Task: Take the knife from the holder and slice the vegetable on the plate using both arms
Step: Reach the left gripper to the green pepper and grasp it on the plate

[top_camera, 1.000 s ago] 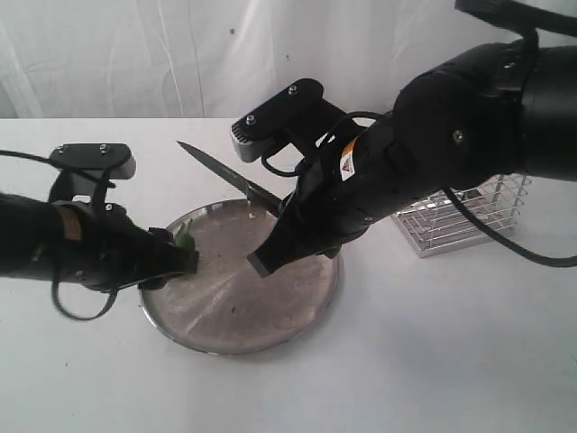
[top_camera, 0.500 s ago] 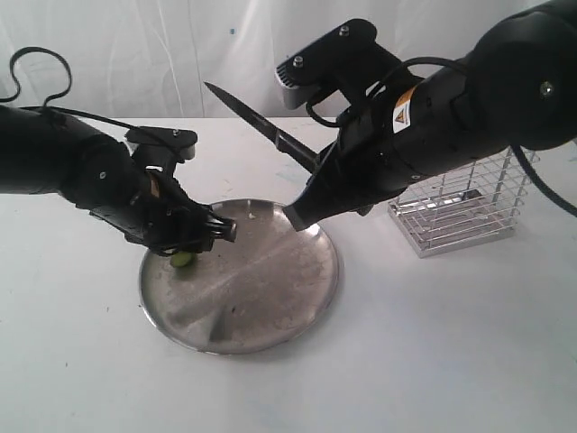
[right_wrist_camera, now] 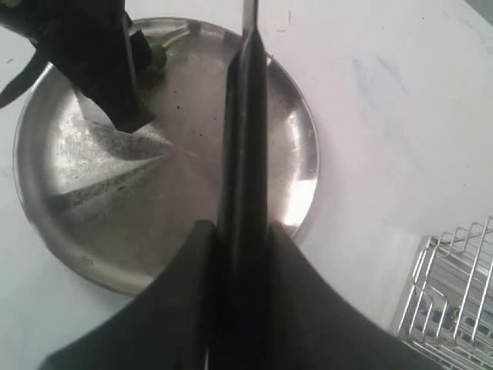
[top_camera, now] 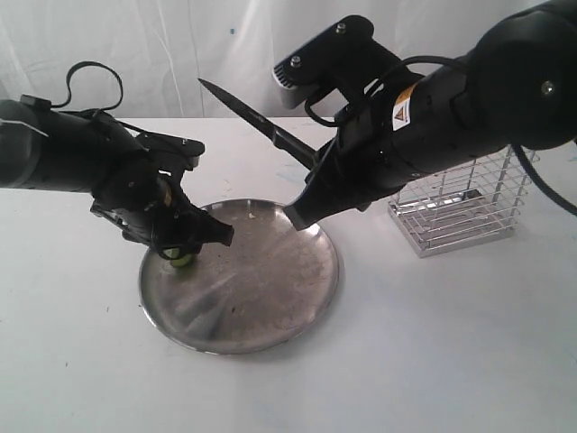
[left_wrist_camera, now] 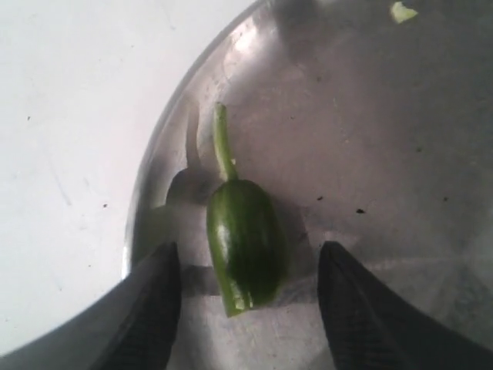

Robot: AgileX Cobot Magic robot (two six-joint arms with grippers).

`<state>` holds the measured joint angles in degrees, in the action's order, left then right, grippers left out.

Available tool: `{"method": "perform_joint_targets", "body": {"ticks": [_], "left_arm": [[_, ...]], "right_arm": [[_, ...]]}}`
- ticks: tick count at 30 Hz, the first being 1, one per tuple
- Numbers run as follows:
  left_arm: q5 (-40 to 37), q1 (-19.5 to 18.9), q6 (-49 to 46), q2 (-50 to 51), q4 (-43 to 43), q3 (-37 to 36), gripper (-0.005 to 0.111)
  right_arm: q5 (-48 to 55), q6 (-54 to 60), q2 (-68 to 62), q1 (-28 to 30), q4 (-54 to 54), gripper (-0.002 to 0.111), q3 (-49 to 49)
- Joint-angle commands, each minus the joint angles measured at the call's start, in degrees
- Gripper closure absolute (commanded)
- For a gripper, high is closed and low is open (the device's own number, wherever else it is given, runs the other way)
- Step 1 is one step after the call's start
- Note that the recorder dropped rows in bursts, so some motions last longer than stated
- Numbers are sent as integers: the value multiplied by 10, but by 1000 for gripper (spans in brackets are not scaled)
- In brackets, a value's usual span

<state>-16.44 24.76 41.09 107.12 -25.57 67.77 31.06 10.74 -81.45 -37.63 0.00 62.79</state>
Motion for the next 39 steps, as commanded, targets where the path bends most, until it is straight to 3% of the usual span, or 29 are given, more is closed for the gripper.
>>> {"method": "perform_joint_targets", "body": {"ticks": [1, 11, 16, 21, 26, 31, 36, 39], "left_arm": [[1, -1, 17, 20, -13, 3, 49], [41, -1, 29, 56, -13, 3, 54], [34, -1, 2, 55, -13, 3, 87], [-4, -1, -140, 23, -15, 3, 107], [-46, -1, -172, -14, 29, 3, 107], [-11, 35, -320, -11, 182, -5, 107], [19, 80, -354, 21, 192, -15, 107], [18, 86, -355, 29, 192, -16, 105]], "right_arm": [[-22, 10, 7, 7, 0, 108, -1], [-25, 10, 7, 7, 0, 108, -1], [-25, 10, 7, 7, 0, 108, -1], [-19, 10, 7, 7, 0, 108, -1], [19, -10, 7, 7, 0, 108, -2], [15, -40, 8, 17, 0, 108, -22], [20, -55, 28, 49, 0, 108, -72], [20, -54, 46, 51, 0, 108, -103]]}}
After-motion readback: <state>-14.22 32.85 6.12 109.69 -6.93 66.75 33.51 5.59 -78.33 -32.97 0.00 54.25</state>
